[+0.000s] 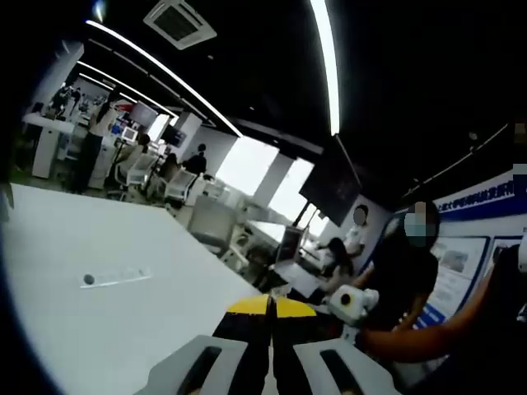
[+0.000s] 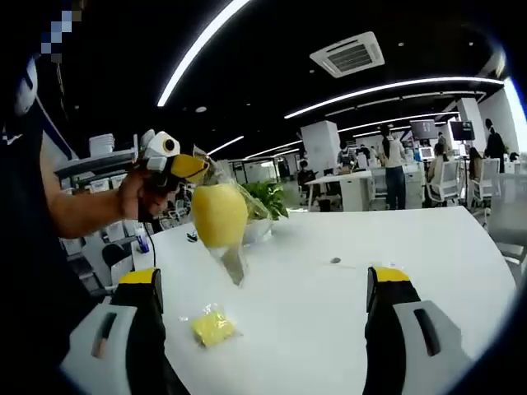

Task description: Compare the silicone blocks by pressing each to a similar depth, holding the contact briefly, and releasing to observe deformation and rebound differences across the visible hardness samples.

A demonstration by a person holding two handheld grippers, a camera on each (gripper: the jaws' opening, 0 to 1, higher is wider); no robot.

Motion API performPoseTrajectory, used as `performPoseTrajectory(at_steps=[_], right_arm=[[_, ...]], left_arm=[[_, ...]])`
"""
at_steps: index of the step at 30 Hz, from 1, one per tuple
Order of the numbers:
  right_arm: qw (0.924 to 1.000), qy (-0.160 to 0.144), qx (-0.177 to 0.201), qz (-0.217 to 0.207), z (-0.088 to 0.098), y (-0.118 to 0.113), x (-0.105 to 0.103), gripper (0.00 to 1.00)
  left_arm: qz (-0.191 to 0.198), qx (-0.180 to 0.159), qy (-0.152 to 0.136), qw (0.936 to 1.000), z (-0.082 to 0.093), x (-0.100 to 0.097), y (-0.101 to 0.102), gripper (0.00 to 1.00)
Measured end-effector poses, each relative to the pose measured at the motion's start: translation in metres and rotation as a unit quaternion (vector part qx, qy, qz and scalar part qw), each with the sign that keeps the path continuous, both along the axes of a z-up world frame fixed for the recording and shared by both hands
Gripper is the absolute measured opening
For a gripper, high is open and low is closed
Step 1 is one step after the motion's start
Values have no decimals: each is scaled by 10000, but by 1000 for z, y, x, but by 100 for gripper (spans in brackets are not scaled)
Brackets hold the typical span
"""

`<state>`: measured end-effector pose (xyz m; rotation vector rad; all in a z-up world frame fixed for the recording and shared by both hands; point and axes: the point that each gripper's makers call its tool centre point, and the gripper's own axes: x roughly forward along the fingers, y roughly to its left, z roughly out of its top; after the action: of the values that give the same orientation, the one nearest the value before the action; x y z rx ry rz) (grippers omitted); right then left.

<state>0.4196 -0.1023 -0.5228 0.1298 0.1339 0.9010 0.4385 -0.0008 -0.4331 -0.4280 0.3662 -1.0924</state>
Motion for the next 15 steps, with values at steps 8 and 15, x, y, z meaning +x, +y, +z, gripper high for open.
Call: performPoseTrajectory(at_steps=[8,15], right_arm=[[9974,-108,-67,706,12,32,-8,97],[9958,-211,124,881,25,39,-9,97]], left_arm=[[-77,-208,13,9998,16,-9,-1,0],[-125,-264,7,9996,33,-16,-4,0]])
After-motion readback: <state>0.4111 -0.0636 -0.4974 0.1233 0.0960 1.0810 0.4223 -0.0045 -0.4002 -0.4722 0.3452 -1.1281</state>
